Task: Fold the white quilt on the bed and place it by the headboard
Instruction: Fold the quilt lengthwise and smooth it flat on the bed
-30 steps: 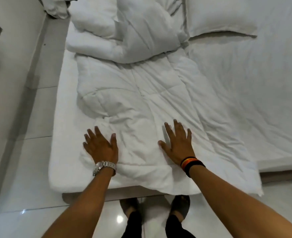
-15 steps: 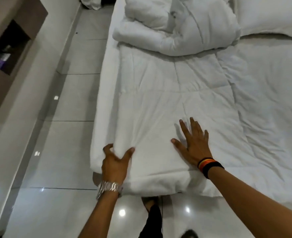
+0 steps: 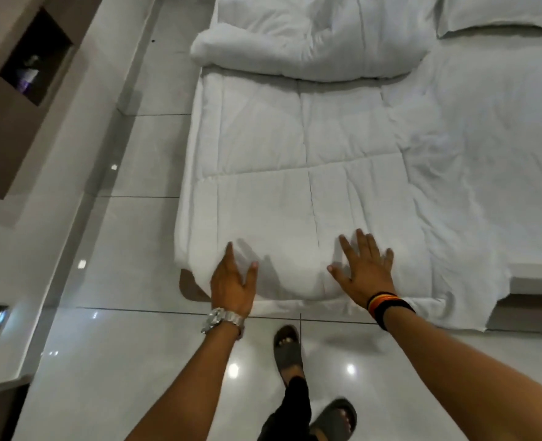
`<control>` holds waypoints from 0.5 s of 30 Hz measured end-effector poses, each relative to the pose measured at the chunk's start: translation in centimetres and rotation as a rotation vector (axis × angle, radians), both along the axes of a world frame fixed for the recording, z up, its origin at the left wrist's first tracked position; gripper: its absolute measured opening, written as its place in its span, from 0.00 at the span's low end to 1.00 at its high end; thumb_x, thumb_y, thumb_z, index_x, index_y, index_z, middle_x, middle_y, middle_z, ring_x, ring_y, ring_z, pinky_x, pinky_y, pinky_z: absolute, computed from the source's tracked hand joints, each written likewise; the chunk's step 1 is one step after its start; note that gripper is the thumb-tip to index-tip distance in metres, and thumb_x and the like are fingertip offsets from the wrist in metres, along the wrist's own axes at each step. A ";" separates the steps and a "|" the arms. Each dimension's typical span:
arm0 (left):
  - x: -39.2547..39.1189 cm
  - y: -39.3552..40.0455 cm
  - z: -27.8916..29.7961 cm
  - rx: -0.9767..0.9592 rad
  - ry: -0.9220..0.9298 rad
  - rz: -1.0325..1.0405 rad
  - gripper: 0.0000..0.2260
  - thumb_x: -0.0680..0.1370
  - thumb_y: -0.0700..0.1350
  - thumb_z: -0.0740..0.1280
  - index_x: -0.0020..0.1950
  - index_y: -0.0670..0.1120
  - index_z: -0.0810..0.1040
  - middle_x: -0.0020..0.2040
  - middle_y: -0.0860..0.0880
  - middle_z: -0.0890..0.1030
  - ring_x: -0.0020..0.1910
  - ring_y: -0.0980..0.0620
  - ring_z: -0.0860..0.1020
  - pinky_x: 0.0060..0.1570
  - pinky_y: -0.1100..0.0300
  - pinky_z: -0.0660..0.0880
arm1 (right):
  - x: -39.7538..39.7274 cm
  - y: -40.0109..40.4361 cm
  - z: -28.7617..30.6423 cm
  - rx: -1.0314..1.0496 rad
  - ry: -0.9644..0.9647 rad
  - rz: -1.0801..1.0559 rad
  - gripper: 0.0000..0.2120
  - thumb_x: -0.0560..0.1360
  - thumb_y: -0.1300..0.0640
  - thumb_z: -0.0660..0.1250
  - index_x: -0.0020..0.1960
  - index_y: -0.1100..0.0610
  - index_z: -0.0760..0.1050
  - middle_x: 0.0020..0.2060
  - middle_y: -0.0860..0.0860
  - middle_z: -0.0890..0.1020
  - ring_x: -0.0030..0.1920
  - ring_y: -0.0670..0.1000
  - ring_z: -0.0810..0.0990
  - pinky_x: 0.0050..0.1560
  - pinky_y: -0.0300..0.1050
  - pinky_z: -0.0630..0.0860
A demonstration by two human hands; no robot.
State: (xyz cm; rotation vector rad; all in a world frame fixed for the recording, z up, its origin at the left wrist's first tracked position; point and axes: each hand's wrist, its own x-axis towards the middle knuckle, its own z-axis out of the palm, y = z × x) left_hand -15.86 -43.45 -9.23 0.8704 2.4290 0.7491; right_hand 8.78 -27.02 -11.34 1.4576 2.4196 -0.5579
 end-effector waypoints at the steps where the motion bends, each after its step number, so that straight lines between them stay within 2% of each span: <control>1: 1.2 1.9 0.1 0.018 0.029 -0.100 0.35 0.83 0.60 0.62 0.84 0.45 0.58 0.78 0.40 0.70 0.74 0.39 0.73 0.73 0.46 0.71 | 0.9 0.8 0.4 0.018 0.017 -0.062 0.38 0.82 0.30 0.51 0.86 0.44 0.45 0.86 0.54 0.42 0.85 0.57 0.41 0.80 0.71 0.44; 3: 3.4 5.3 -0.3 0.020 0.090 -0.290 0.32 0.85 0.58 0.59 0.85 0.45 0.57 0.82 0.42 0.64 0.80 0.41 0.64 0.80 0.49 0.59 | 3.1 2.7 0.9 0.060 0.037 -0.182 0.37 0.82 0.33 0.53 0.86 0.44 0.47 0.86 0.54 0.42 0.85 0.58 0.41 0.80 0.71 0.45; 5: 6.0 8.8 -1.0 0.029 0.124 -0.448 0.31 0.86 0.57 0.57 0.85 0.47 0.55 0.84 0.44 0.59 0.83 0.43 0.56 0.82 0.50 0.51 | 6.4 5.2 1.1 0.084 0.026 -0.302 0.36 0.83 0.34 0.55 0.86 0.44 0.48 0.85 0.55 0.41 0.85 0.58 0.41 0.80 0.71 0.45; 9: 10.4 15.4 -2.9 0.091 0.200 -0.629 0.30 0.86 0.57 0.56 0.85 0.47 0.55 0.85 0.45 0.55 0.85 0.45 0.50 0.82 0.48 0.46 | 13.4 9.9 0.1 0.073 0.041 -0.568 0.41 0.79 0.29 0.55 0.85 0.41 0.43 0.85 0.57 0.38 0.84 0.60 0.37 0.78 0.75 0.43; 11: 12.5 17.5 -4.1 0.077 0.228 -0.656 0.31 0.86 0.57 0.56 0.85 0.47 0.54 0.86 0.45 0.52 0.85 0.44 0.48 0.82 0.47 0.44 | 16.4 11.5 -0.7 0.002 0.084 -0.699 0.46 0.75 0.24 0.57 0.84 0.37 0.40 0.85 0.58 0.39 0.84 0.62 0.40 0.78 0.76 0.44; 13: 14.3 18.6 -5.2 0.051 0.247 -0.668 0.32 0.86 0.59 0.56 0.86 0.47 0.51 0.86 0.46 0.49 0.85 0.45 0.45 0.82 0.46 0.42 | 18.3 12.8 -1.1 -0.069 0.173 -0.781 0.53 0.71 0.22 0.63 0.85 0.39 0.40 0.85 0.60 0.49 0.84 0.65 0.51 0.78 0.73 0.52; 15: 16.0 19.4 -6.2 0.014 0.273 -0.667 0.34 0.85 0.61 0.54 0.86 0.47 0.47 0.86 0.47 0.46 0.85 0.45 0.42 0.82 0.46 0.40 | 19.4 13.8 -1.6 -0.050 0.242 -0.793 0.59 0.68 0.23 0.69 0.86 0.45 0.44 0.81 0.61 0.64 0.79 0.66 0.64 0.76 0.69 0.61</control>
